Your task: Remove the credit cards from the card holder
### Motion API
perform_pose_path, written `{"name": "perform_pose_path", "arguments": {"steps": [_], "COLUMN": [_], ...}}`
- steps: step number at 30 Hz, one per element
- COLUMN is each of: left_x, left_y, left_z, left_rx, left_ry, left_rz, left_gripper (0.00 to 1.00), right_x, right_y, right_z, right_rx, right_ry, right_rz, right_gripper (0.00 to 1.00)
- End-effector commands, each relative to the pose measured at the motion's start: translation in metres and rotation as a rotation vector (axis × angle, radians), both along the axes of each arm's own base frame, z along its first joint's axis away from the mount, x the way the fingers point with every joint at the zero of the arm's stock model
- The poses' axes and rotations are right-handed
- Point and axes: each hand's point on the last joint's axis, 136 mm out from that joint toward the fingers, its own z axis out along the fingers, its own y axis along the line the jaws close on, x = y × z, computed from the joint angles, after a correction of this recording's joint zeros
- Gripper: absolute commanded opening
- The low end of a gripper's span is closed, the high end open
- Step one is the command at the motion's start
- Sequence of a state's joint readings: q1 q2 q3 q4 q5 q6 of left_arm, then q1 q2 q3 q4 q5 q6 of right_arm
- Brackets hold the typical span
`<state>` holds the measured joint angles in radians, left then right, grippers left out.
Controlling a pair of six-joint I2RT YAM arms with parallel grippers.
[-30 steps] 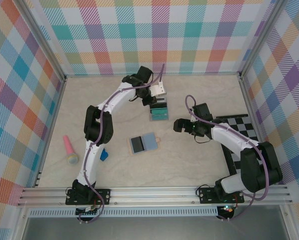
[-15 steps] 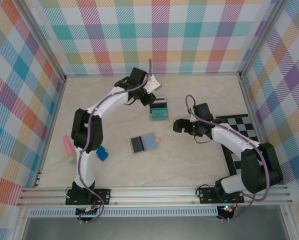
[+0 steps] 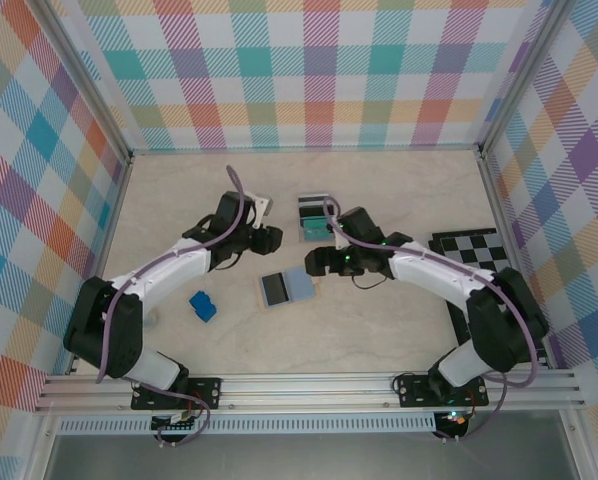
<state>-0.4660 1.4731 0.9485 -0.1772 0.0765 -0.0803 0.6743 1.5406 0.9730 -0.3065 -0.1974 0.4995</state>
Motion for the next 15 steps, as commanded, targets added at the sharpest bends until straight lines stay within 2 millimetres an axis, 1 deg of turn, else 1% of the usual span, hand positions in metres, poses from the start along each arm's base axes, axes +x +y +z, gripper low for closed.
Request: {"name": "perform_pose_path", "arguments": {"steps": [1, 5, 9, 12, 15], "left_x": [0.002, -0.016, -0.038, -0.057, -0.07], "left_y": [0.028, 0.046, 0.056, 0.056, 0.052], "left_z": [0.002, -0.01, -0.022, -0.033, -0.042], "left_rx": [-0.101, -0.11, -0.146, -0.187, -0.202], "left_ry": [0.012, 0.072, 0.154, 0.268, 0.351], "left_rz": [0.279, 0.386, 0.468, 0.484, 0.477], "left_gripper": [0.64, 0.7, 0.86, 0.88, 0.88], "right_x": [-0.005, -0.012, -0.015, -0.015, -0.013], "right_y": [0.035, 0.06, 0.077, 0.087, 0.094], "right_z": [-0.001, -0.012, -0.025, -0.033, -0.041], "right_rx": [0.079, 0.131, 0.12, 0.121, 0.107], "right_ry": [0.075, 0.161, 0.224, 0.261, 0.281], "right_rz": [0.022, 0.052, 0.075, 0.087, 0.088], "right_gripper": [0.78, 0.67, 0.52, 0.41, 0.36]}}
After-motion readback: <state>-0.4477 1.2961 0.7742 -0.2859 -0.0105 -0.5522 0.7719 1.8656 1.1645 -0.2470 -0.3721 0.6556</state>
